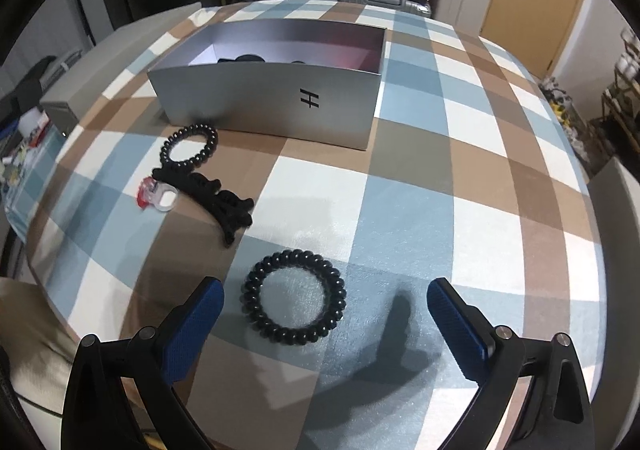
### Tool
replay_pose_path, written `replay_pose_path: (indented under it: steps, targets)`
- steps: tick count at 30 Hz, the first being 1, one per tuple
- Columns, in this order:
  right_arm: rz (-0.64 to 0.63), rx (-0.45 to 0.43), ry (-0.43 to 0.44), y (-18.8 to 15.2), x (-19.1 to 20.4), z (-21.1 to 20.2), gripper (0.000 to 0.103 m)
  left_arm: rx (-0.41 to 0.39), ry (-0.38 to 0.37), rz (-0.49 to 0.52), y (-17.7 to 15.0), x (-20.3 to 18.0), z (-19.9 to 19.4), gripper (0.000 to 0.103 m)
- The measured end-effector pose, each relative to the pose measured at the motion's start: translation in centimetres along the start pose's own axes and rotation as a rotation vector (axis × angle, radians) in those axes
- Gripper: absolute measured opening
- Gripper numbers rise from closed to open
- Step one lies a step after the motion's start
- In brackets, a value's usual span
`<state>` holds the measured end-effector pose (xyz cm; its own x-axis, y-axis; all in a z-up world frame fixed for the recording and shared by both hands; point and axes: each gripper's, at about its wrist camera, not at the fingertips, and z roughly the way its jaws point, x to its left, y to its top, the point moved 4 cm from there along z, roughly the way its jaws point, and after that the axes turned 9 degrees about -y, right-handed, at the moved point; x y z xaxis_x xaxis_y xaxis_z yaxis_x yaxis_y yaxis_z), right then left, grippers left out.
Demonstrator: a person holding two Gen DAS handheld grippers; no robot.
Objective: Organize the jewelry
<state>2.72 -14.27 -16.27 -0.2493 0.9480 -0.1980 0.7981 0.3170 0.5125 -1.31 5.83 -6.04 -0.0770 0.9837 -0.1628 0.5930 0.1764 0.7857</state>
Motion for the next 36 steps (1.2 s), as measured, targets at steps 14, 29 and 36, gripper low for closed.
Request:
replay_pose_path:
  steps: [14,29,36]
  targets:
    - [-0.057,0.005,0.015,-0.4,1.4,0.0,0.062,-0.061,0.01,0.071,0.4,-1.1,-1.2,0.09]
    - [-0.009,-0.015,0.019,0.1,0.4,-0.5,0.037,-0.056,0.008,0.037,0.5,-0.6,-1.1,0.09]
    - [0.096,-0.063,0.042,1.0,-1.7,-1.9,0.009,0.02,-0.025,-0.016,0.2,-0.3,0.4,0.09]
